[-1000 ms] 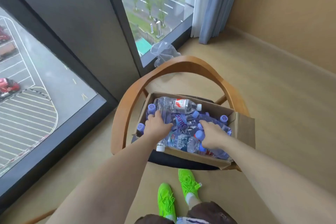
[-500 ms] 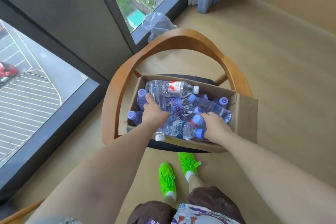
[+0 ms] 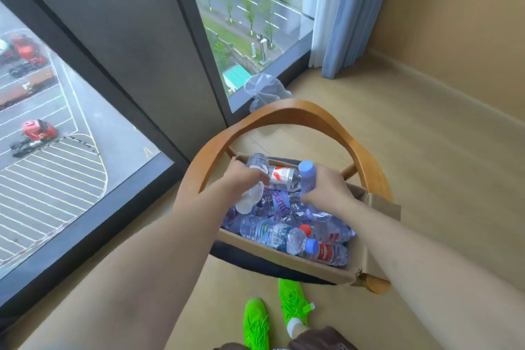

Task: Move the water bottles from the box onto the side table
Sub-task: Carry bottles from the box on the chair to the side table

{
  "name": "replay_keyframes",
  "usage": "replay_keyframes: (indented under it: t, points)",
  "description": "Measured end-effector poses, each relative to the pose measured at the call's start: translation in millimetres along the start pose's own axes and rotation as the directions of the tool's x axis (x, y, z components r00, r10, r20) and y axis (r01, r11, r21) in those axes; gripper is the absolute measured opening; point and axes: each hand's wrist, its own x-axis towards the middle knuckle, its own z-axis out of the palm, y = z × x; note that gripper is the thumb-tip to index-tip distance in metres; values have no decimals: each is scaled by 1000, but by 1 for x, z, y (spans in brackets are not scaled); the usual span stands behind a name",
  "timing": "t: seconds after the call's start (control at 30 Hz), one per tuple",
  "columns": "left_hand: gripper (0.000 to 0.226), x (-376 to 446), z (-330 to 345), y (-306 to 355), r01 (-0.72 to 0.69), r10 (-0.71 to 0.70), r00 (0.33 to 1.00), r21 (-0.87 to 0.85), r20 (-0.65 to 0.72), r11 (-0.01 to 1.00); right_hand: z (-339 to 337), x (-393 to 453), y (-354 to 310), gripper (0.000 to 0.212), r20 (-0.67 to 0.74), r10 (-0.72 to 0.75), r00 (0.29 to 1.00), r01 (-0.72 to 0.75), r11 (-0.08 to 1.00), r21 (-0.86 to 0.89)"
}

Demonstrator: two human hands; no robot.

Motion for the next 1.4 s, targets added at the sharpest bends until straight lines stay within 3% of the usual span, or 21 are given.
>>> replay_keyframes:
  t: [0.1, 0.17, 0.33, 0.57, 0.77, 0.9, 1.23, 1.4]
  points:
    - [80, -18, -33, 16, 12, -14, 1000, 70, 26, 998, -15, 11, -36, 36, -30, -78, 997, 79, 996, 33]
    - [70, -29, -56, 25, 14, -14, 1000, 37, 2, 999, -24, 19, -65, 35, -32, -124, 992, 125, 991, 41]
    - [56, -68, -117, 27, 83, -98, 993, -210, -63, 974, -32, 26, -144, 36, -58, -330, 942, 333, 942, 53]
    - [43, -163, -208, -18, 85, -198, 965, -507, -174, 858, -7, -12, -257, 42, -68, -577, 814, 580, 812, 57]
    - [61, -274, -258, -93, -166, -144, 925, -716, -351, 678, 42, -93, -342, 40, -1, -757, 653, 747, 644, 164]
    - [70, -347, -275, -160, -238, -195, 869, -730, -455, 641, 86, -167, -385, 46, 59, -839, 541, 818, 542, 193]
    - [57, -588, -267, -379, -398, -482, 594, -756, -644, 519, 226, -444, -448, 49, 231, -947, 222, 882, 296, 366]
    - [48, -723, -211, -474, -471, -647, 333, -716, -686, 515, 290, -601, -436, 42, 370, -928, 46, 830, 242, 503]
